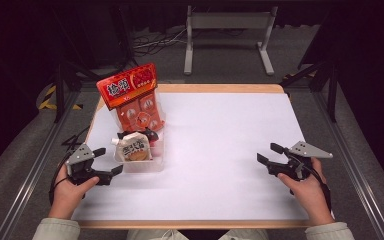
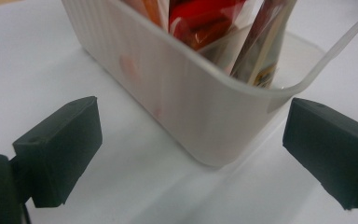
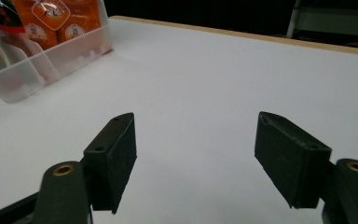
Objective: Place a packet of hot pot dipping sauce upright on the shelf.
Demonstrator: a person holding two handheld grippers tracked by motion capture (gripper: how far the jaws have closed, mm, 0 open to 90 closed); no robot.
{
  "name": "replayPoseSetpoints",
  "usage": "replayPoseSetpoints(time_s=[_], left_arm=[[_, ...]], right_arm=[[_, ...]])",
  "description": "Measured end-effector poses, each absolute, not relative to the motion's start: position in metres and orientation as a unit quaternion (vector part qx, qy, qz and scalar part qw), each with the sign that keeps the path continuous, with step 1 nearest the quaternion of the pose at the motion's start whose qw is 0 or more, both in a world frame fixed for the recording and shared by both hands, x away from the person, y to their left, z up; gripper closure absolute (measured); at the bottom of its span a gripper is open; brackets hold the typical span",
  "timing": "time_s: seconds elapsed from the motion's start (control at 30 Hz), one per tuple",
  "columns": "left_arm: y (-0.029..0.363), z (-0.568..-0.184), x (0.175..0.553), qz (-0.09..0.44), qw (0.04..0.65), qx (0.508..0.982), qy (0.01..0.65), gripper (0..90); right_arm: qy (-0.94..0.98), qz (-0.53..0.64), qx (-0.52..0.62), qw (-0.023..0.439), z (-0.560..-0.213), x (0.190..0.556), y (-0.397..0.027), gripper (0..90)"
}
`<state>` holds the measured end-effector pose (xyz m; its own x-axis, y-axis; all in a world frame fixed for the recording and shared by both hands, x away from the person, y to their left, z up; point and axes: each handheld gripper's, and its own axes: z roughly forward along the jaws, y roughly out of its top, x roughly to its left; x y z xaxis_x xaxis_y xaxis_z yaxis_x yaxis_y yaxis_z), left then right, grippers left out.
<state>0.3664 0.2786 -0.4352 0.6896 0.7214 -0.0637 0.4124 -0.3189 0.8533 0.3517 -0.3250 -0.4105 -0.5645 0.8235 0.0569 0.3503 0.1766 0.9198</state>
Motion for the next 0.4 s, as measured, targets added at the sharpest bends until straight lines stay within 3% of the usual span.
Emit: replayPoseSetpoints(time_s=[0.4], left_arm=[[0.2818,-0.4338,0.3657,0.156,0.479,0.786,0.359,5.7]], right_arm=[[0.727,0.498,0.405,0.243,-0.4195,0.3537,-0.3282,29.0]])
